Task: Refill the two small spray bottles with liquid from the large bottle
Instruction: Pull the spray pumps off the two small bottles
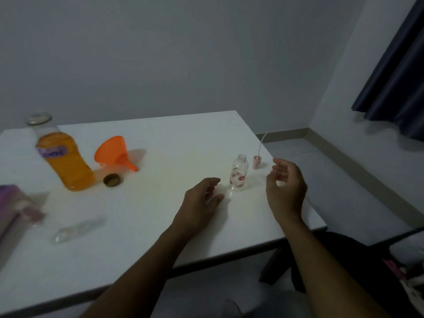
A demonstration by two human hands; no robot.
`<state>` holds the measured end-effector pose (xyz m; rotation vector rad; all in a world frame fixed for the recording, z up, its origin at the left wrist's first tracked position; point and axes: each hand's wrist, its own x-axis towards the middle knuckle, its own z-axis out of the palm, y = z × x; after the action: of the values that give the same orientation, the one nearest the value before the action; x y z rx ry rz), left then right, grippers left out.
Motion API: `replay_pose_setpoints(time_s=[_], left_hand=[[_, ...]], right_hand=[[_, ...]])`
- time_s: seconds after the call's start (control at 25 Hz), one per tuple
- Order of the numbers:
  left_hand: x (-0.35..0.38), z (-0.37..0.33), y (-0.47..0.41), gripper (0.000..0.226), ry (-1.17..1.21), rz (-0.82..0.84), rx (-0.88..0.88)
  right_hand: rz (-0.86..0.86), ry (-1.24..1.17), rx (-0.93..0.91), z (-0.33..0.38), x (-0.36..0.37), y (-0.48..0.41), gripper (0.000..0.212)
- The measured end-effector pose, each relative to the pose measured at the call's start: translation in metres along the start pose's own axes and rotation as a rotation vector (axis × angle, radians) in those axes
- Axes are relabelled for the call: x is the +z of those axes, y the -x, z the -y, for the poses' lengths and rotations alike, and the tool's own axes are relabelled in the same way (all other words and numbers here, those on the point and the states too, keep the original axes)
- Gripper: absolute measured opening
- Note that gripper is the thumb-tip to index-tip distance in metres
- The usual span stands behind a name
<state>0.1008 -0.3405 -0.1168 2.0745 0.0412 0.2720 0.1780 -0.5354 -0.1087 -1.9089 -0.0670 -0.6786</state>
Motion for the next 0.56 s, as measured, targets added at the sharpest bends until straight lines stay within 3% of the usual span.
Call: replay_pose_setpoints(time_s=[0.12, 0.28, 0.44, 0.56], left_hand=[[-0.031, 0.001, 0.046, 0.029, -0.018, -0.108, -0.022], [-0.084, 0.015, 0.1, 0.023, -0.119, -0.314, -0.073], [-0.146, 0.034, 0.157, 0.02, -0.133, -0.563, -0.265], [-0.184, 0.059, 0.179, 0.039, -0.053, -0.698, -0.483]], right_hand=[[0.049, 0.016, -0.253, 0.026, -0.016, 0.032, 0.023], [0.315, 0.0, -0.551, 0.061, -0.005, 0.074, 0.023], [0.802, 0.082, -0.575, 0.092, 0.046, 0.118, 0.037], [1.059, 0.316, -0.558, 0.105, 0.086, 0.141, 0.053]])
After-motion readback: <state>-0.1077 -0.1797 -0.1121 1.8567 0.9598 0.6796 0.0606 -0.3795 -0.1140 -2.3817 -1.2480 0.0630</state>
